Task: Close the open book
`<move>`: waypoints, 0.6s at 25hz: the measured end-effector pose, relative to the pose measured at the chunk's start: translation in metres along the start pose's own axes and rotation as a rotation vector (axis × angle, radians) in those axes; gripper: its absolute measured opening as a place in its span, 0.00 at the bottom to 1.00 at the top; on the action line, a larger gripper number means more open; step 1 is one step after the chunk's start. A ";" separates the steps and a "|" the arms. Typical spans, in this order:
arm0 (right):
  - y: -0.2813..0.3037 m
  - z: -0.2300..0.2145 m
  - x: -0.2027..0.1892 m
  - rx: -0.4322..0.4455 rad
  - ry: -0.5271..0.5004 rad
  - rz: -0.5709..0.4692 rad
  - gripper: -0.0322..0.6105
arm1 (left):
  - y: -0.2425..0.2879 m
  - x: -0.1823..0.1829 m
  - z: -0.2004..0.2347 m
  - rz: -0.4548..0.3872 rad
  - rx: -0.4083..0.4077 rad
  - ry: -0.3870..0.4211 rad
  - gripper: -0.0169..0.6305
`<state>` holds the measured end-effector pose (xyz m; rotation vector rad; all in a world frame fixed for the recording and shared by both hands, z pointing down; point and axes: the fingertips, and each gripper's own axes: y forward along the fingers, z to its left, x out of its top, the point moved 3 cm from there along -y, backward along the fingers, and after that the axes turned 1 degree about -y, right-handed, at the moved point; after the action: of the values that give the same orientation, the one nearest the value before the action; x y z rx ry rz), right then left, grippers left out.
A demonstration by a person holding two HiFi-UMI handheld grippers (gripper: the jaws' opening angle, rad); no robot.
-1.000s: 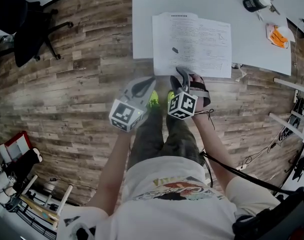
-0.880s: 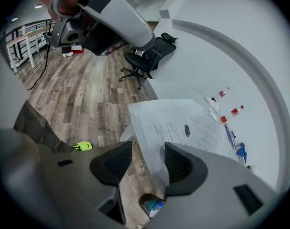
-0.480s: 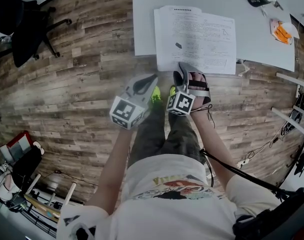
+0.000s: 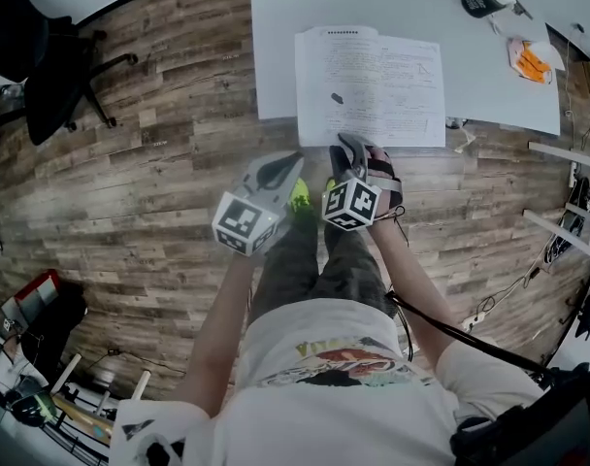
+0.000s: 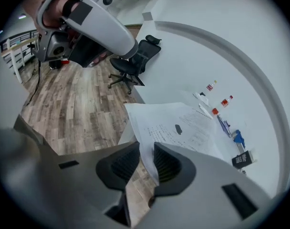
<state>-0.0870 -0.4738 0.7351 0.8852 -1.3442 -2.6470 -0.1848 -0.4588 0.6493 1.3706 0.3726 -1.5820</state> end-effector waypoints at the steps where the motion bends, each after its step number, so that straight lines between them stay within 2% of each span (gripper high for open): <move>1: -0.003 -0.001 0.002 0.006 0.018 -0.001 0.20 | -0.001 0.005 -0.002 -0.004 -0.001 0.005 0.05; 7: -0.027 -0.014 0.014 0.023 0.111 -0.011 0.13 | -0.010 0.030 -0.013 -0.026 -0.002 0.027 0.05; 15: -0.068 -0.035 0.018 0.041 0.213 -0.034 0.11 | -0.025 0.058 -0.039 -0.057 0.003 0.049 0.05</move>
<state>-0.0694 -0.4619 0.6593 1.1673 -1.3461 -2.4716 -0.1757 -0.4448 0.5770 1.4143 0.4428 -1.5978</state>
